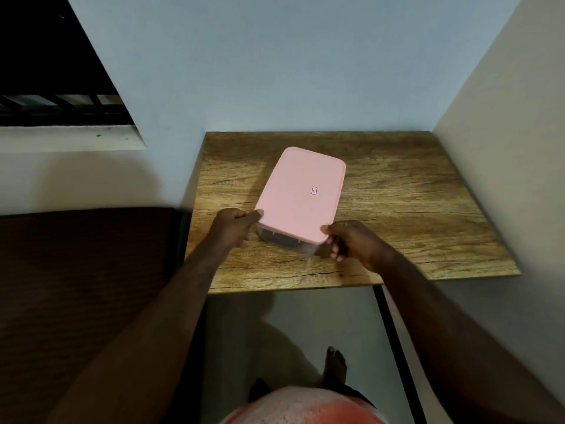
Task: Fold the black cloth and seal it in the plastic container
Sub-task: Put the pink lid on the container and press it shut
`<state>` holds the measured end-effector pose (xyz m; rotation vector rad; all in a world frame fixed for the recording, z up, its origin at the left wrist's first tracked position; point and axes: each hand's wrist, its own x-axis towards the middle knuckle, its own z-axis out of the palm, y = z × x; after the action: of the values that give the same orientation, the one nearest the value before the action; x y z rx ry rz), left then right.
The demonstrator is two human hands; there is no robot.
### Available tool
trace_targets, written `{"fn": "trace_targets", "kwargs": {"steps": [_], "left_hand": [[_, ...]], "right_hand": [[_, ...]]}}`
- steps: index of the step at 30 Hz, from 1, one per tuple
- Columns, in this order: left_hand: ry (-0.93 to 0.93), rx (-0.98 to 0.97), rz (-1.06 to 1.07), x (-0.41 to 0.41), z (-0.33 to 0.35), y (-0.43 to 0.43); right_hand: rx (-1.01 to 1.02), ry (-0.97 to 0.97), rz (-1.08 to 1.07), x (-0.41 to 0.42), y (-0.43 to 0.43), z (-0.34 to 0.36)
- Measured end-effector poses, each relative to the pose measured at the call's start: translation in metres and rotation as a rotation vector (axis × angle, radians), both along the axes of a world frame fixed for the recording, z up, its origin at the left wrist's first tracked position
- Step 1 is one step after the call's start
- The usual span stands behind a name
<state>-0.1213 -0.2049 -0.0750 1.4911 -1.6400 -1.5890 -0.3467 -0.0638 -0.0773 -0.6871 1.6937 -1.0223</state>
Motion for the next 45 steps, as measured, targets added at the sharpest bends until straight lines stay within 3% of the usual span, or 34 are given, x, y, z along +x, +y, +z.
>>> {"fn": "trace_targets", "kwargs": {"steps": [4, 8, 12, 21, 26, 33, 36, 41, 45], "left_hand": [[0.077, 0.135, -0.104, -0.015, 0.000, 0.018], [0.125, 0.157, -0.084, -0.031, -0.004, 0.038], [0.138, 0.160, -0.092, -0.043, -0.007, 0.058], [0.196, 0.178, 0.025, -0.053, -0.013, 0.068], [0.196, 0.154, 0.107, -0.043, -0.018, 0.055], [0.104, 0.027, 0.271, -0.013, -0.014, 0.000], [0.089, 0.075, 0.224, -0.004, -0.012, -0.016], [0.136, 0.150, 0.090, -0.005, -0.009, -0.011], [0.185, 0.159, 0.142, -0.014, -0.015, 0.009]], "right_hand": [[-0.055, 0.108, -0.256, -0.013, -0.001, -0.004], [-0.088, 0.159, -0.505, 0.029, 0.005, -0.015], [-0.094, -0.090, -0.389, 0.089, 0.005, -0.017], [-0.202, -0.224, -0.503, 0.105, -0.005, -0.010], [-0.098, -0.160, -0.401, 0.084, -0.001, -0.007], [0.042, -0.045, -0.092, 0.007, 0.016, -0.002], [0.087, -0.031, -0.053, -0.025, 0.018, 0.001], [0.011, 0.016, -0.331, -0.035, 0.011, -0.002], [-0.115, -0.016, -0.619, -0.008, -0.002, -0.019]]}}
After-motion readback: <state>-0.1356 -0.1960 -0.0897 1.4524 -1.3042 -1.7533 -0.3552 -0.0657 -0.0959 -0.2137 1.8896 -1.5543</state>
